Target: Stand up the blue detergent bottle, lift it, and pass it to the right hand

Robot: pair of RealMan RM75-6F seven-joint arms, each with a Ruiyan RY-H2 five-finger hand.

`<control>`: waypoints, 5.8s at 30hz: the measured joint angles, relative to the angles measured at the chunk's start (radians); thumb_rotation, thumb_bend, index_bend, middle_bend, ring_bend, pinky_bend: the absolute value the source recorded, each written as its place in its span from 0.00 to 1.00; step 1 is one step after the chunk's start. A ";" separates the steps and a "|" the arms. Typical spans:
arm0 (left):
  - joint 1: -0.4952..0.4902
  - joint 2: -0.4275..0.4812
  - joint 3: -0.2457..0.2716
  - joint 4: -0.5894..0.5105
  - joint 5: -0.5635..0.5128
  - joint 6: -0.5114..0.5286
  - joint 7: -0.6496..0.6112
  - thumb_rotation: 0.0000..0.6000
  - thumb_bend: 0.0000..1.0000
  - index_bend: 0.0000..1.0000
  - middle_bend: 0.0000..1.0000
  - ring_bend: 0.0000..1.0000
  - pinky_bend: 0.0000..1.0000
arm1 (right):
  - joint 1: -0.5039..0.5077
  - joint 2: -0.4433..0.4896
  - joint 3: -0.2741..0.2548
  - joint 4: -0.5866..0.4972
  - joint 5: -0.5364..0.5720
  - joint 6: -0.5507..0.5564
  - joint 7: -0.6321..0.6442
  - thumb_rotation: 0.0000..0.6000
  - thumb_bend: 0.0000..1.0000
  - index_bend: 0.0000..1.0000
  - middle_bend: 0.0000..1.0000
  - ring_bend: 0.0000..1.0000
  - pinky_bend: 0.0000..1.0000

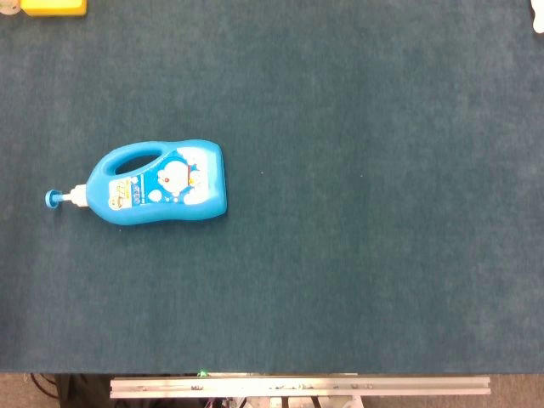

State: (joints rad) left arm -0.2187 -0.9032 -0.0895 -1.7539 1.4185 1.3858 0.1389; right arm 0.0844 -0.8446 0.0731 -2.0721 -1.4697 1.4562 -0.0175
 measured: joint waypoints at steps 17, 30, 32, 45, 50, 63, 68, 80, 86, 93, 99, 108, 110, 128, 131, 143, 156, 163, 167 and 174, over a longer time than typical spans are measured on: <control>-0.061 0.020 0.033 -0.002 0.081 -0.130 -0.049 1.00 0.12 0.06 0.17 0.16 0.40 | 0.014 0.037 0.057 -0.023 0.018 0.036 0.022 1.00 0.27 0.20 0.28 0.16 0.22; -0.163 -0.095 0.079 0.095 0.091 -0.344 -0.014 1.00 0.12 0.06 0.15 0.16 0.39 | 0.037 0.043 0.069 -0.038 0.053 0.004 0.004 1.00 0.27 0.20 0.28 0.16 0.22; -0.170 -0.120 0.081 0.111 0.066 -0.364 0.002 1.00 0.12 0.06 0.15 0.16 0.39 | 0.036 0.043 0.067 -0.038 0.053 0.004 0.004 1.00 0.27 0.20 0.28 0.16 0.22; -0.218 -0.290 0.073 0.259 -0.087 -0.465 0.105 1.00 0.12 0.10 0.14 0.16 0.39 | 0.028 0.051 0.063 -0.044 0.049 0.010 0.012 1.00 0.27 0.20 0.28 0.16 0.22; -0.231 -0.344 0.065 0.321 -0.125 -0.477 0.121 1.00 0.12 0.14 0.15 0.16 0.39 | 0.026 0.053 0.062 -0.043 0.053 0.012 0.015 1.00 0.27 0.20 0.28 0.16 0.22; -0.247 -0.436 0.054 0.443 -0.159 -0.479 0.094 1.00 0.12 0.34 0.33 0.27 0.47 | 0.015 0.065 0.062 -0.040 0.062 0.021 0.033 1.00 0.27 0.20 0.28 0.16 0.22; -0.253 -0.465 0.052 0.490 -0.151 -0.479 0.061 1.00 0.12 0.41 0.39 0.32 0.51 | 0.014 0.066 0.063 -0.041 0.063 0.023 0.036 1.00 0.27 0.20 0.28 0.16 0.22; -0.276 -0.525 0.057 0.601 -0.101 -0.483 -0.008 1.00 0.17 0.53 0.56 0.48 0.62 | 0.013 0.067 0.068 -0.046 0.068 0.027 0.045 1.00 0.27 0.20 0.28 0.16 0.22; -0.283 -0.539 0.061 0.623 -0.079 -0.478 -0.038 1.00 0.22 0.56 0.62 0.56 0.67 | 0.011 0.070 0.071 -0.050 0.069 0.031 0.051 1.00 0.27 0.20 0.28 0.16 0.22; -0.295 -0.549 0.070 0.649 -0.040 -0.468 -0.073 1.00 0.27 0.62 0.69 0.63 0.70 | 0.008 0.072 0.073 -0.051 0.068 0.038 0.061 1.00 0.27 0.20 0.28 0.16 0.22; -0.301 -0.558 0.072 0.657 -0.029 -0.466 -0.090 1.00 0.38 0.65 0.75 0.67 0.76 | 0.006 0.073 0.076 -0.048 0.069 0.041 0.074 1.00 0.27 0.20 0.29 0.16 0.22; -0.306 -0.543 0.061 0.658 0.010 -0.404 -0.138 1.00 0.43 0.66 0.78 0.68 0.78 | 0.005 0.073 0.079 -0.041 0.068 0.043 0.090 1.00 0.27 0.20 0.29 0.16 0.22; -0.306 -0.531 0.061 0.654 0.027 -0.381 -0.146 1.00 0.43 0.66 0.78 0.68 0.78 | 0.008 0.072 0.079 -0.040 0.067 0.038 0.091 1.00 0.27 0.20 0.29 0.16 0.22; -0.294 -0.400 0.090 0.593 0.236 -0.118 -0.200 1.00 0.44 0.67 0.79 0.68 0.78 | 0.057 0.057 0.088 -0.048 0.051 -0.022 0.073 1.00 0.27 0.20 0.29 0.16 0.22; -0.294 -0.384 0.089 0.584 0.258 -0.078 -0.204 1.00 0.44 0.67 0.79 0.68 0.78 | 0.069 0.056 0.089 -0.050 0.052 -0.041 0.072 1.00 0.27 0.20 0.29 0.16 0.22; -0.303 -0.329 0.053 0.492 0.297 0.013 -0.166 1.00 0.44 0.67 0.79 0.68 0.78 | 0.182 0.081 0.106 -0.098 0.059 -0.218 0.072 1.00 0.27 0.20 0.29 0.16 0.22; -0.329 -0.305 0.037 0.446 0.355 0.060 -0.149 1.00 0.44 0.68 0.80 0.68 0.78 | 0.312 0.092 0.141 -0.144 0.108 -0.372 0.112 1.00 0.27 0.20 0.29 0.16 0.22; -0.337 -0.290 0.034 0.417 0.376 0.073 -0.148 1.00 0.44 0.68 0.80 0.68 0.78 | 0.331 0.078 0.137 -0.142 0.121 -0.388 0.111 1.00 0.27 0.20 0.29 0.16 0.22; -0.347 -0.290 0.036 0.401 0.392 0.075 -0.143 1.00 0.44 0.68 0.80 0.68 0.78 | 0.331 0.081 0.135 -0.141 0.125 -0.383 0.113 1.00 0.27 0.20 0.29 0.16 0.22; -0.360 -0.280 0.044 0.387 0.399 0.050 -0.154 1.00 0.43 0.62 0.78 0.65 0.78 | 0.323 0.089 0.129 -0.138 0.122 -0.369 0.126 1.00 0.27 0.20 0.29 0.16 0.22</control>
State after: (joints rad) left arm -0.5784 -1.1836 -0.0456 -1.3671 1.8178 1.4354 -0.0156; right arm 0.4071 -0.7559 0.2020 -2.2098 -1.3482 1.0876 0.1088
